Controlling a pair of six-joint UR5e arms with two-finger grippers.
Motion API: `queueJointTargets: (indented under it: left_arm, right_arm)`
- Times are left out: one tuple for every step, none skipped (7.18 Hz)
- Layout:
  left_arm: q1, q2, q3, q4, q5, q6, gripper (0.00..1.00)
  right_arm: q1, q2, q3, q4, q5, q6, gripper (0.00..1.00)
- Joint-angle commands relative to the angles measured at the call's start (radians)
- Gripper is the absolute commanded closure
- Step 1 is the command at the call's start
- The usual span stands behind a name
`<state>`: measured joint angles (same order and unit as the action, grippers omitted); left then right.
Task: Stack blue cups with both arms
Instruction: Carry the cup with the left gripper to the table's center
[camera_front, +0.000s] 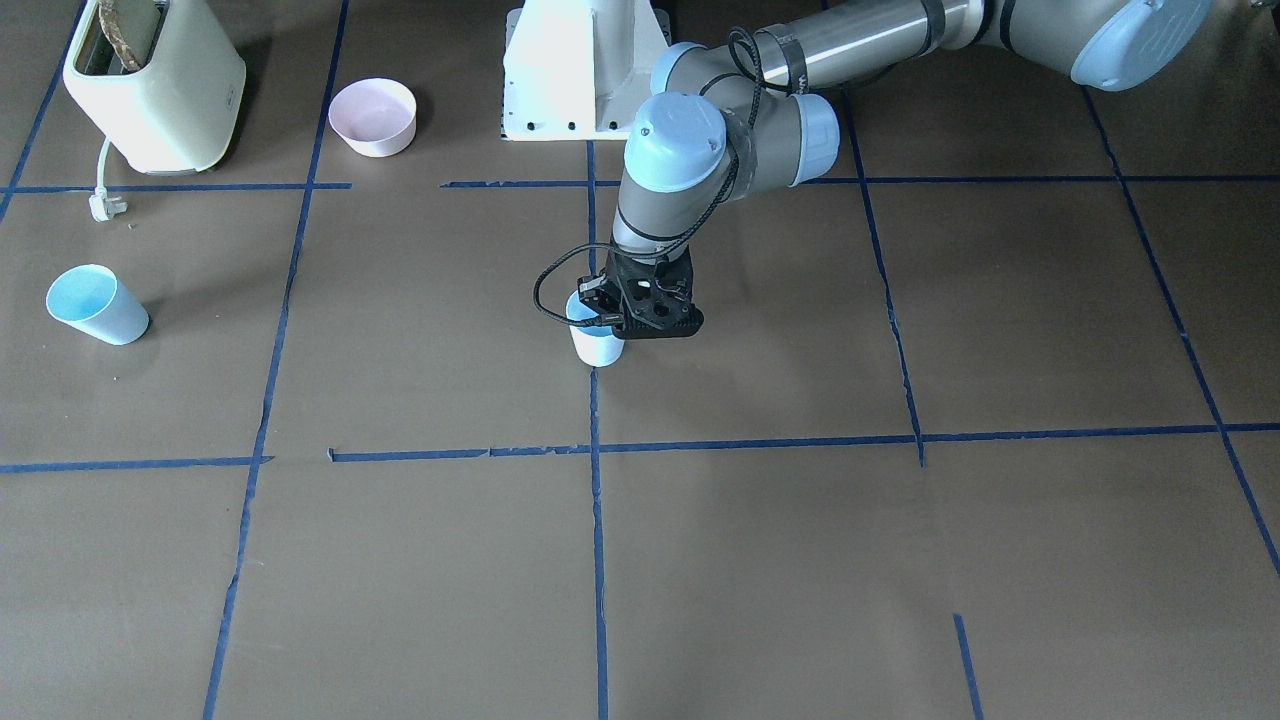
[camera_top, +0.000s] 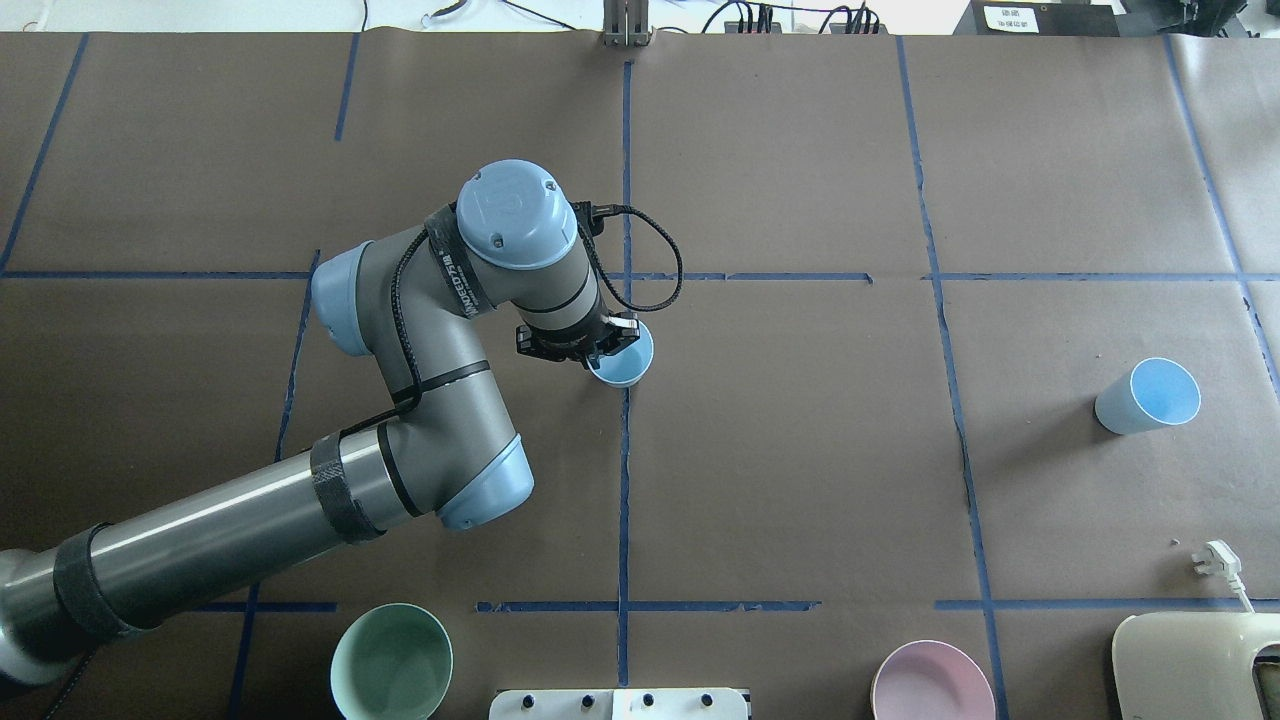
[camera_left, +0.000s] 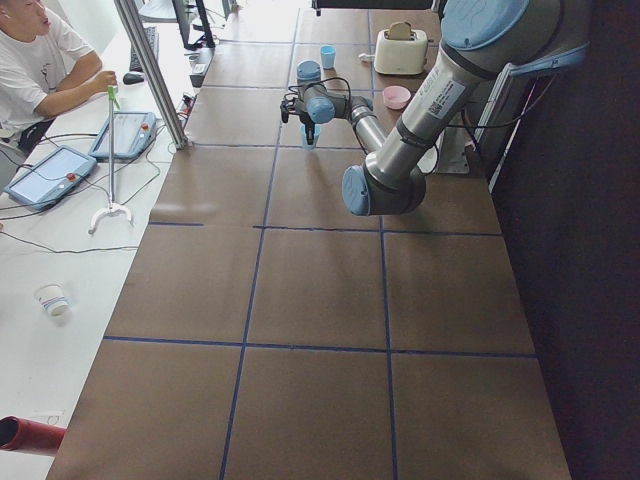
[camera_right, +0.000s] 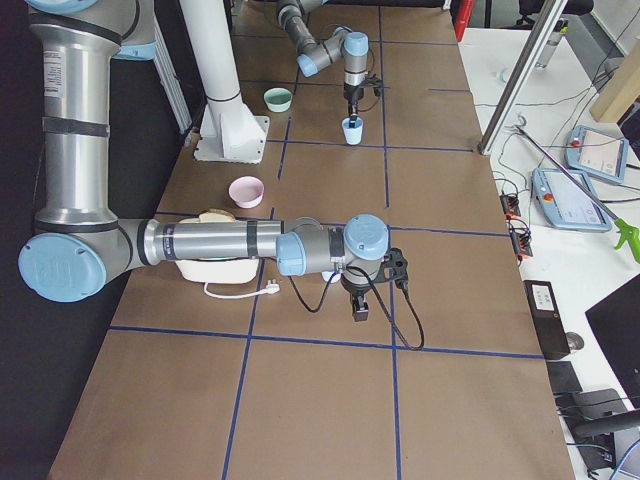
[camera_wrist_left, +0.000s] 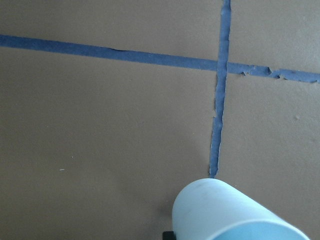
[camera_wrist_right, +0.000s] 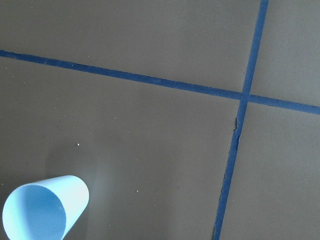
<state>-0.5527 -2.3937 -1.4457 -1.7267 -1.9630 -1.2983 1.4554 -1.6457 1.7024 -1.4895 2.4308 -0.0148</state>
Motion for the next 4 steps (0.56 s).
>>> queueJointTargets:
  left_arm:
    - [0.014, -0.010, 0.014, -0.002, 0.015, 0.001, 0.91]
    - [0.020, -0.012, 0.019, -0.004, 0.027, 0.002, 0.60]
    - [0.020, -0.012, 0.018, -0.008, 0.027, 0.001, 0.01]
    - [0.016, -0.018, 0.004, -0.007, 0.027, -0.004, 0.00]
  right_arm:
    - [-0.026, 0.003, 0.000, 0.000, -0.001, 0.001, 0.00]
    - [-0.026, 0.003, 0.002, 0.000, 0.001, 0.001, 0.00]
    - [-0.026, 0.001, 0.003, -0.002, 0.002, 0.003, 0.00]
    - [-0.036, 0.001, 0.008, 0.001, 0.002, 0.027, 0.00]
